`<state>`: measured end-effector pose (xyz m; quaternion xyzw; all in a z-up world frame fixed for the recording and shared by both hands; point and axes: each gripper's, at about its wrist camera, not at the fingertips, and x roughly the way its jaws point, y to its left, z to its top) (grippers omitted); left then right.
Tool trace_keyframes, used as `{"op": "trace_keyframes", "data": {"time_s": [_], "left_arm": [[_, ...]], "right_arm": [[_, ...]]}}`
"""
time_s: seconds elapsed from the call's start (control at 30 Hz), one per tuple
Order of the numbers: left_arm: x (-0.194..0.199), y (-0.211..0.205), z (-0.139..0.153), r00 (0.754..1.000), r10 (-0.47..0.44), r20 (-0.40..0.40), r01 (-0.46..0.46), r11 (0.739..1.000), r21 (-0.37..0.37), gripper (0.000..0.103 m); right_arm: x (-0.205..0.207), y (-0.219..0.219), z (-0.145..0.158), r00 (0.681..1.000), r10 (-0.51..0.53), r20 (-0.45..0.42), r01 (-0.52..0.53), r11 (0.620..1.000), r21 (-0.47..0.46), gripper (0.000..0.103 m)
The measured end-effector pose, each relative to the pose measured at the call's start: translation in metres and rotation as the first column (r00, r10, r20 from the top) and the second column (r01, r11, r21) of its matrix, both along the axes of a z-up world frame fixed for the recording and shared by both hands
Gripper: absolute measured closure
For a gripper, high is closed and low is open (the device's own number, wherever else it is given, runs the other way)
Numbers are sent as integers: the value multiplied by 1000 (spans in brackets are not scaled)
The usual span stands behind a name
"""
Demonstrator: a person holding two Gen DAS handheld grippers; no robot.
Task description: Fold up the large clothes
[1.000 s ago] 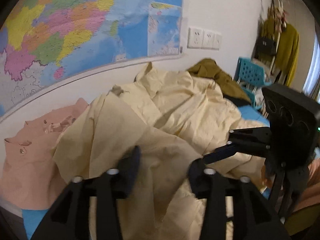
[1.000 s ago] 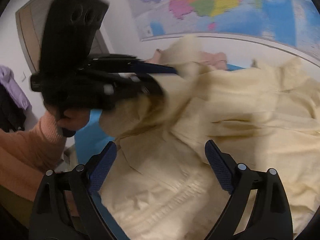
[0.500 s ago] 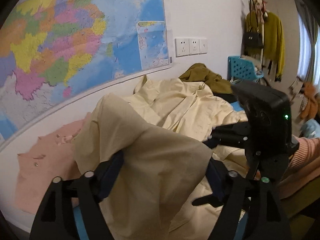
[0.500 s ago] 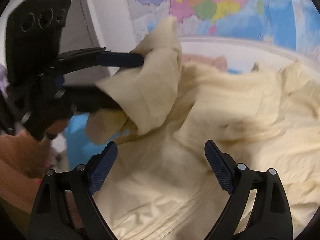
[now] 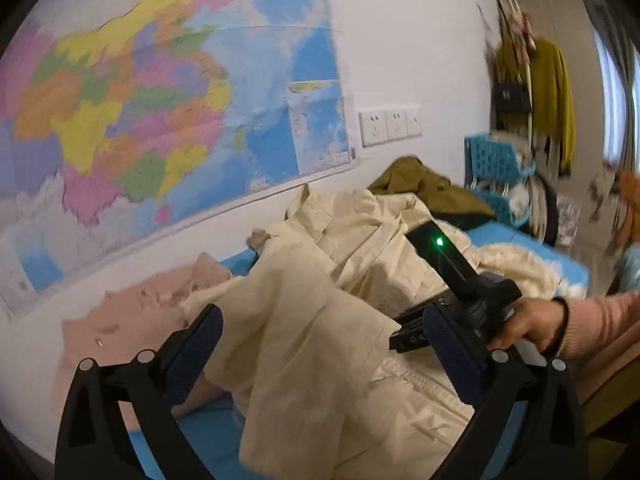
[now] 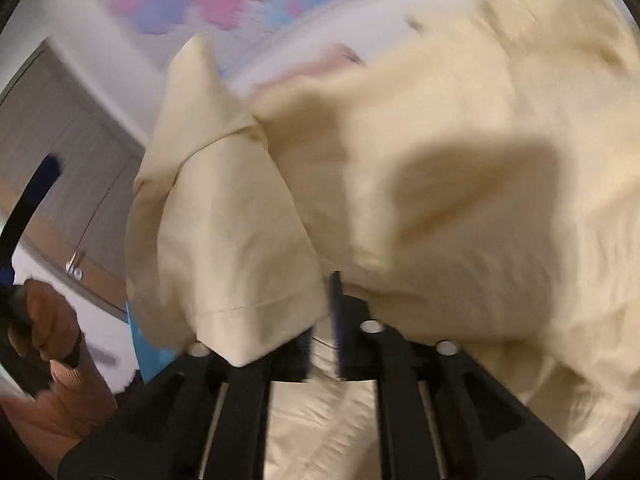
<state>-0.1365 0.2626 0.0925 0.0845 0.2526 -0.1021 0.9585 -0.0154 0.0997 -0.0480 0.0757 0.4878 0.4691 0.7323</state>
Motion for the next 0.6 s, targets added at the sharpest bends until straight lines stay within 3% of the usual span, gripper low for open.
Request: {"op": "trace_keyframes", "data": {"time_s": [0.07, 0.13, 0.23, 0.3, 0.37, 0.4, 0.43, 0.47, 0.6], "left_arm": [[-1, 19, -10, 999, 33, -31, -34, 998, -45, 6], [3, 39, -29, 993, 37, -112, -51, 992, -118, 6], [18, 53, -66, 970, 29, -240, -67, 986, -153, 7], [29, 57, -87, 947, -18, -320, -58, 973, -225, 18], [42, 56, -99, 929, -60, -366, -54, 955, -293, 44], [44, 52, -98, 928, -90, -361, -32, 947, -319, 53], [46, 44, -94, 929, -125, -348, 0, 942, -337, 70], [47, 36, -90, 928, -151, -340, 27, 939, -344, 78], [60, -14, -67, 918, -304, -256, 184, 896, -405, 75]], "right_arm": [[-4, -12, 1, 1000, 14, 20, -13, 1000, -22, 43], [-13, -26, 13, 994, 19, 105, -13, 998, -57, 35], [-28, -46, 35, 974, 45, 223, -25, 996, -91, 28], [-33, -53, 44, 966, 67, 251, -48, 996, -81, 23], [-40, -55, 50, 955, 85, 284, -65, 995, -78, 23], [-42, -55, 52, 951, 94, 295, -76, 994, -73, 24], [-45, -57, 56, 947, 80, 310, -62, 996, -68, 24], [-40, -59, 57, 950, 69, 304, -57, 997, -49, 24], [-19, -87, 67, 966, 8, 259, -20, 999, 44, 25]]}}
